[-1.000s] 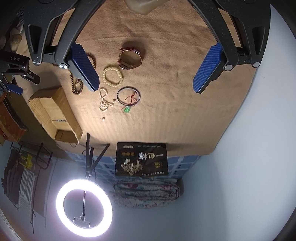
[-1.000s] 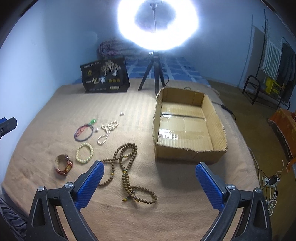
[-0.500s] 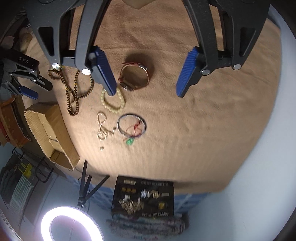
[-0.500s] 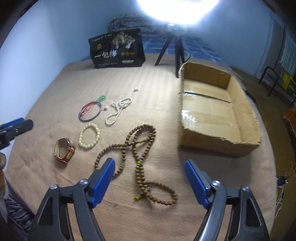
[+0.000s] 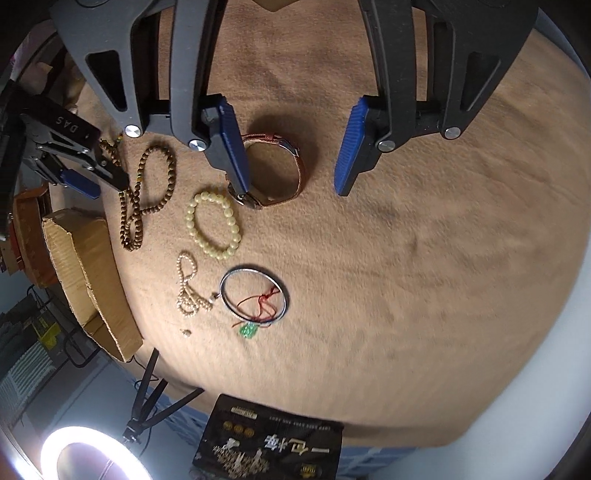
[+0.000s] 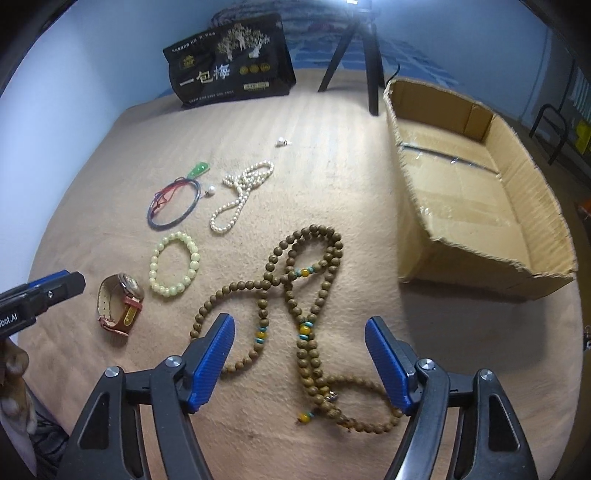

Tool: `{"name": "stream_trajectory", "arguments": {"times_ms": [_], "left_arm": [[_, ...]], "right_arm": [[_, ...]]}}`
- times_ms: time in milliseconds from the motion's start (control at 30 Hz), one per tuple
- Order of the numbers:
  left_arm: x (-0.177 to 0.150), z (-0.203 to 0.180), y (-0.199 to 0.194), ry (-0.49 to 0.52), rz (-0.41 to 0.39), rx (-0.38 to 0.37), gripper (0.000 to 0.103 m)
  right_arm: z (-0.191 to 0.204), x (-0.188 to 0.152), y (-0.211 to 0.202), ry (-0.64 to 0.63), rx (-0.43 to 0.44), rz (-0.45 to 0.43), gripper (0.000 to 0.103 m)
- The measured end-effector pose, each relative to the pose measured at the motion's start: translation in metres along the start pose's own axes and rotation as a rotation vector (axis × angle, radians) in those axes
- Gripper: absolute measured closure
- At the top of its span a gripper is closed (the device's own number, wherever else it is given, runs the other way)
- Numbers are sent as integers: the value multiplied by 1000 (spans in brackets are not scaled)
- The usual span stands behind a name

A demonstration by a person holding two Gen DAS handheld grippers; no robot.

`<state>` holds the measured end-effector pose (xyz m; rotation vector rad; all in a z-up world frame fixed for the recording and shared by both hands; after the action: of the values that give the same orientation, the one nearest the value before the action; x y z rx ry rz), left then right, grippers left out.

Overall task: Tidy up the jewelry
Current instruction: 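Grasp the brown-strap watch with the left tool while the right tool grasps the wooden bead strand, then lift the watch with the left tool while the right tool lifts the beads toward the cardboard box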

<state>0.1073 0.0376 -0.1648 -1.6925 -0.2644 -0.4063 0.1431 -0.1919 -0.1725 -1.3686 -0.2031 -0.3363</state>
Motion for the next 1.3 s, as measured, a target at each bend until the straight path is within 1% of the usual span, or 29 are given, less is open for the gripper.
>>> {"name": "stream_trajectory", "arguments": {"times_ms": [100, 233, 300, 433, 533, 567, 700, 800, 867, 900, 967, 1067, 1100, 1167, 1233, 1300], "left_arm": [[-1, -1, 5, 3, 13, -12, 55], [-1, 0, 12, -10, 34, -36, 62], [-1, 0, 17, -20, 46, -45, 63], [-2, -1, 22, -16, 59, -51, 64], [-2, -4, 26, -8, 70, -52, 69], [-3, -4, 28, -6, 75, -52, 70], [-5, -3, 33, -6, 95, -51, 72], [-7, -2, 38, -6, 109, -41, 75], [-8, 0, 43, -17, 121, -43, 79], [-8, 1, 45, -23, 125, -44, 80], [-8, 4, 48, -32, 132, -40, 88], [-8, 6, 50, -35, 131, -35, 94], [-7, 6, 51, -35, 128, -32, 96], [-7, 7, 50, -39, 126, -32, 97], [-6, 6, 49, -38, 120, -26, 98], [-5, 6, 46, -32, 111, -20, 99]], "right_arm": [[2, 1, 11, 10, -7, 22, 28], [-1, 6, 23, 75, 13, 51, 28], [-2, 9, 28, 96, 11, 58, 28], [0, 12, 34, 87, -18, 57, 27], [2, 13, 37, 71, -32, 58, 26], [3, 13, 38, 62, -39, 58, 26], [10, 12, 40, 24, -66, 54, 30], [14, 10, 40, -6, -81, 47, 39], [16, 10, 39, -21, -82, 47, 48], [16, 8, 37, -25, -78, 48, 51], [17, 7, 36, -41, -63, 53, 65], [22, 5, 36, -69, -44, 62, 77], [24, 4, 36, -76, -44, 61, 79], [27, 3, 36, -89, -40, 62, 89], [25, 3, 34, -89, -25, 66, 92], [19, 2, 31, -77, -4, 68, 92]]}}
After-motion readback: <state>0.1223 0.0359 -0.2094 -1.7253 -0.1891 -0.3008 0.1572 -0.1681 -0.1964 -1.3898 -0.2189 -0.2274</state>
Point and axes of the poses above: each gripper's, at about its wrist camera, not at the fingertips, and y roughly the way its jaws point, z to its left, x to its top, the point moved 2 cm from there along y, roughly the way its jaws point, and after that the axes turned 14 degrees about y, right-handed, at the moved point
